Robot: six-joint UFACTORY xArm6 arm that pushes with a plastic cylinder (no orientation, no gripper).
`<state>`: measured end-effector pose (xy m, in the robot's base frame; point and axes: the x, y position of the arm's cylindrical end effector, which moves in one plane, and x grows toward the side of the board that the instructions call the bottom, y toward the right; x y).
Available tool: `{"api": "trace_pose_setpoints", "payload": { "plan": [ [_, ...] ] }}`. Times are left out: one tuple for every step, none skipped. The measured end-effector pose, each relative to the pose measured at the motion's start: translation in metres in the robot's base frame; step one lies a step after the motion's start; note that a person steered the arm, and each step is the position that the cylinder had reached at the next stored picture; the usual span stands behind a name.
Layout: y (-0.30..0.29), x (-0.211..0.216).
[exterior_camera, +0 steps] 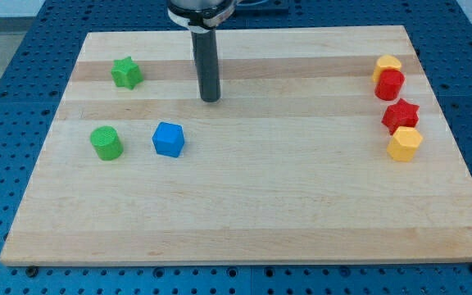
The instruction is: Push the blue triangle slightly to the right
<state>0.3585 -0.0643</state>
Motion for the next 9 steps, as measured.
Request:
{"api": "trace_pose_setpoints", "payload": {
  "plan": [
    [-0.01,-0.01],
    [-0.017,-0.018],
    [-0.021,-0.028],
    [-0.039,-0.039],
    [-0.067,-0.062],
    [-0.073,-0.092],
    [-0.054,-0.094],
    [-0.043,-0.089],
    [-0.026,-0.086]
  ]
}}
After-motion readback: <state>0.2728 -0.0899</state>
